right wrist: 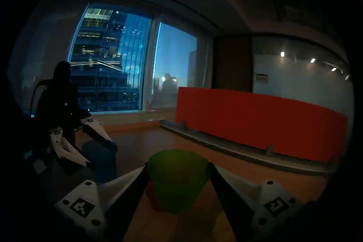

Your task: Pour water

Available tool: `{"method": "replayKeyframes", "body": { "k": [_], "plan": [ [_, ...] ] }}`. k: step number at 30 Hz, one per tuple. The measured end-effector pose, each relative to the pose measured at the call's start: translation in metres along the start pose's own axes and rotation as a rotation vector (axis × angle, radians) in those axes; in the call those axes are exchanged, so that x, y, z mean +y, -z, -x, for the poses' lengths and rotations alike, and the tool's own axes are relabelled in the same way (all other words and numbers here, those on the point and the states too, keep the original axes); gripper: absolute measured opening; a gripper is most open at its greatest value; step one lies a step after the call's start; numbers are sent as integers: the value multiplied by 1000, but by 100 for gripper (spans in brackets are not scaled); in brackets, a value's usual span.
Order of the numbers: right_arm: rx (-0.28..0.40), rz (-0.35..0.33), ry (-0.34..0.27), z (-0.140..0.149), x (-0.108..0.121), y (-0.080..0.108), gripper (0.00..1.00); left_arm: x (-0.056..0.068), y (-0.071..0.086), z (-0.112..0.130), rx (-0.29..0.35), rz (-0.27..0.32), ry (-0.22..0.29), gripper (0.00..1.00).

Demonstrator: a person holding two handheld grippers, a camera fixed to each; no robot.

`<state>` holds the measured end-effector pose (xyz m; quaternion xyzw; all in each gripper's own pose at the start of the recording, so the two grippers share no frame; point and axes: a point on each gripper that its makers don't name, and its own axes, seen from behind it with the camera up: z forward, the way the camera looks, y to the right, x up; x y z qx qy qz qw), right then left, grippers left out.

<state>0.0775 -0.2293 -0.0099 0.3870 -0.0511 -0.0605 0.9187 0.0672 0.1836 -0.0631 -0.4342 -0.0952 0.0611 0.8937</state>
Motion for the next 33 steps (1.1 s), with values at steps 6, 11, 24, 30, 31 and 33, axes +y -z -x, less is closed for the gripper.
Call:
{"method": "replayKeyframes", "body": {
  "k": [6,11,24,30,31,33],
  "plan": [
    [4,1,9,-1,0,0,95,3,-1,-3,7,6,0,88],
    [7,-3,11,-3,-1,0,95,1,-1,-6,12,2,-1,88],
    [-5,-28,7,-2,-5,3,94,-6,1,-26,49,-9,-25,88],
    [-17,-56,2,-1,-13,4,94,-10,3,-42,65,-15,-52,88],
    [-19,-63,2,-1,-16,4,94,-11,3,-45,69,-19,-61,88],
    [-23,-75,1,0,-20,4,94,-13,4,-51,75,-27,-77,88]
  ]
}}
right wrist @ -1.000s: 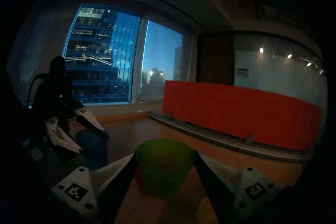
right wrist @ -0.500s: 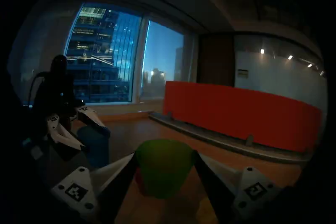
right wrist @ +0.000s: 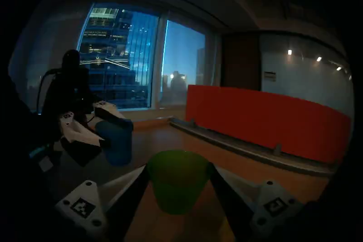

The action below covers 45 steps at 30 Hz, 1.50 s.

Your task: Pour water

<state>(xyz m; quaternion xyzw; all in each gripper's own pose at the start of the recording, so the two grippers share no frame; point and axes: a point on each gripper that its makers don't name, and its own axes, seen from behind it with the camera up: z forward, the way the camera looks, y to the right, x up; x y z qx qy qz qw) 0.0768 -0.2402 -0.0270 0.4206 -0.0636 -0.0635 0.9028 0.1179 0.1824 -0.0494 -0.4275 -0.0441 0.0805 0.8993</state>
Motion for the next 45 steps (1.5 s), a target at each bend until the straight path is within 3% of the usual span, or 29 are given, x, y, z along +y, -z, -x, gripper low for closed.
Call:
{"method": "replayKeyframes", "body": {
  "k": [8,27,45],
  "plan": [
    [-6,-57,-5,-2,-18,-1,94,-14,-1,-22,19,-47,-89,88],
    [-7,-159,6,-4,-57,-4,94,-28,-1,-69,36,-120,-296,88],
    [4,-221,16,-8,-82,-12,94,-30,-4,-107,34,-165,-515,88]
  ]
}}
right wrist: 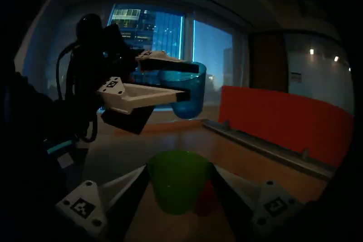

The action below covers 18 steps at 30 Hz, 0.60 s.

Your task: Pour water

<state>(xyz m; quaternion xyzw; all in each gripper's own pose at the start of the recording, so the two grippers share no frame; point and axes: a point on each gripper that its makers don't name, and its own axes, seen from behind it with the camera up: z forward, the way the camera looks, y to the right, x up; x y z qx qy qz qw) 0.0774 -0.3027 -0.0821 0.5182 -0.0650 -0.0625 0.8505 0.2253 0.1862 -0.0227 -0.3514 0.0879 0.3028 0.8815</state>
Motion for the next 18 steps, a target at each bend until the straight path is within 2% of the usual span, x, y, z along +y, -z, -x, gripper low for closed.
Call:
{"method": "replayKeyframes", "body": {
  "k": [18],
  "plan": [
    [13,-23,4,-3,-9,-9,94,-10,4,-20,-8,-34,-167,88]
  ]
}}
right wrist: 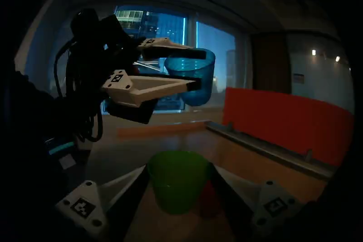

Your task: Pour water

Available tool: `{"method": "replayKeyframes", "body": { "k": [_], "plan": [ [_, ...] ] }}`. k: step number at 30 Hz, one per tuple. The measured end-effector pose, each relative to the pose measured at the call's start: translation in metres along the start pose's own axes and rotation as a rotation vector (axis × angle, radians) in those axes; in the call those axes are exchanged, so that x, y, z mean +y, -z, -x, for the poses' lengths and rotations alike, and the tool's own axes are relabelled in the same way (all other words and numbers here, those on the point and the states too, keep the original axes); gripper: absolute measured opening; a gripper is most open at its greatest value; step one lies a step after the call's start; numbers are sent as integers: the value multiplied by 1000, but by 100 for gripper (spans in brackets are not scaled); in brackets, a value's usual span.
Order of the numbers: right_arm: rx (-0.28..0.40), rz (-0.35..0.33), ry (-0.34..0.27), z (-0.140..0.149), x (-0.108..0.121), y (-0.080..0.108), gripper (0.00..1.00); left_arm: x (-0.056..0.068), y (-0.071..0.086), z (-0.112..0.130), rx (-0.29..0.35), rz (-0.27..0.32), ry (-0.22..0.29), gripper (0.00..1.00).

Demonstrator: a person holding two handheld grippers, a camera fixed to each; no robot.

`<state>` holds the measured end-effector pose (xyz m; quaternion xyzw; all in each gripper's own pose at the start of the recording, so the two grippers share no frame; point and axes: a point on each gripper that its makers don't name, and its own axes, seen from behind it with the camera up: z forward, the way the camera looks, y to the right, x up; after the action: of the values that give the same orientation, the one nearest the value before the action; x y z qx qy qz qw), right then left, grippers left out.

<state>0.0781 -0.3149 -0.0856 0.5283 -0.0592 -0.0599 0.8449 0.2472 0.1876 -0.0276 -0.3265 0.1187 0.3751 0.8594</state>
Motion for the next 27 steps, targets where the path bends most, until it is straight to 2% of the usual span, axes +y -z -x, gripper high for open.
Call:
{"method": "replayKeyframes", "body": {
  "k": [10,18,27],
  "plan": [
    [-2,-6,6,-1,-2,-1,93,-1,-5,-2,-8,-4,-98,88],
    [1,-6,8,-3,-3,-3,93,-4,-7,-5,-12,-17,-160,88],
    [5,-7,12,-4,-3,-2,93,0,-5,-11,-11,-19,-219,88]
  ]
}}
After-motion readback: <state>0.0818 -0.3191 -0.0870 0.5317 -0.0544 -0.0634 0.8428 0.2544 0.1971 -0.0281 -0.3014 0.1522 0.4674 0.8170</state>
